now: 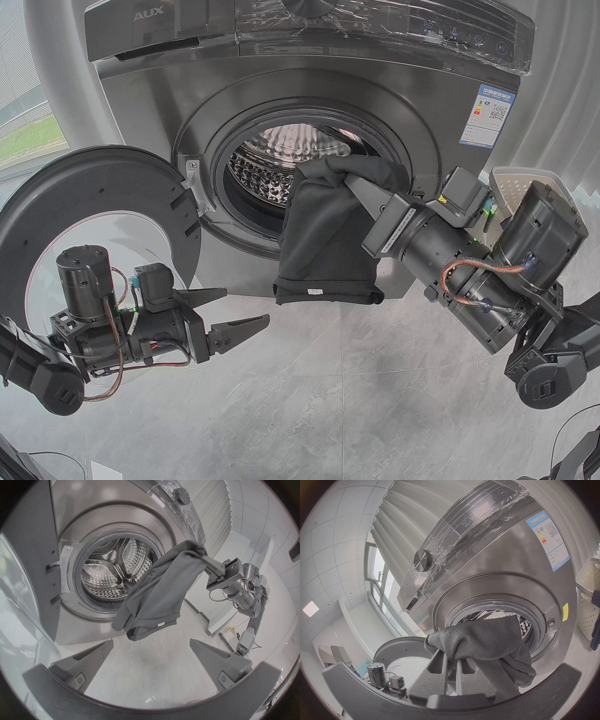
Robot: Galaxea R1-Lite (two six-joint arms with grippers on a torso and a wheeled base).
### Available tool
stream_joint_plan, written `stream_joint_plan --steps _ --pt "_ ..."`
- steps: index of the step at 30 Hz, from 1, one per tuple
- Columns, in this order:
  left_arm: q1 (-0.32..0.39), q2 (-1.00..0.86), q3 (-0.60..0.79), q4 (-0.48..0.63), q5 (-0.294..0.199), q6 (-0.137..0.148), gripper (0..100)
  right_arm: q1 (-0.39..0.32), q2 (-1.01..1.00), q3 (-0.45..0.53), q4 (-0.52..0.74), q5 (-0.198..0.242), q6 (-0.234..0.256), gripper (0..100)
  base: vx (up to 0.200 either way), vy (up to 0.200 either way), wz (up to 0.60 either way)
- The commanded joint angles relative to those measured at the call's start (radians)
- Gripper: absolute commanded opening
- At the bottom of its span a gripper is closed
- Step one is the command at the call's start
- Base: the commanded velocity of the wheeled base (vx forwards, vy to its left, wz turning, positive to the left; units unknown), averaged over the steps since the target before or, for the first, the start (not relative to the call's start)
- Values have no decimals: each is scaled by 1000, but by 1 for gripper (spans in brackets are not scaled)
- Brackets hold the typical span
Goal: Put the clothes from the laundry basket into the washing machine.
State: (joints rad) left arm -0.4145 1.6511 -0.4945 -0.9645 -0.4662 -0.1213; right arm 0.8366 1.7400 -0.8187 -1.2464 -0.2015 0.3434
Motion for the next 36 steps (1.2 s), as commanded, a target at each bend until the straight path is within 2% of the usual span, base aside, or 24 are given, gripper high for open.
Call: stream_joint_plan --steps 1,6,14,20,28,32,33,36 --pt "-27 78 -4 -22 0 -1 100 7 -11 12 -5 -1 0 0 0 0 0" --pt "-37 131 -35 -46 0 0 100 16 -11 12 -7 -3 0 0 0 0 0" --pt "-35 256 -85 -168 6 -1 100 22 -16 16 -8 -4 0 0 0 0 0" --pt "-35 335 -128 -264 40 -3 100 29 -22 20 -10 -4 0 0 0 0 0" --pt "-44 358 -168 -280 44 -11 100 30 -28 21 -11 -6 -1 0 0 0 0" --pt "-58 360 -191 -296 63 -11 100 30 -28 21 -11 -6 -1 0 0 0 0" --pt "-61 360 -194 -303 63 -11 0 30 -28 21 -11 -6 -1 0 0 0 0" --pt "-78 355 -191 -316 66 -20 0 30 -28 33 -16 -6 -1 0 0 0 0"
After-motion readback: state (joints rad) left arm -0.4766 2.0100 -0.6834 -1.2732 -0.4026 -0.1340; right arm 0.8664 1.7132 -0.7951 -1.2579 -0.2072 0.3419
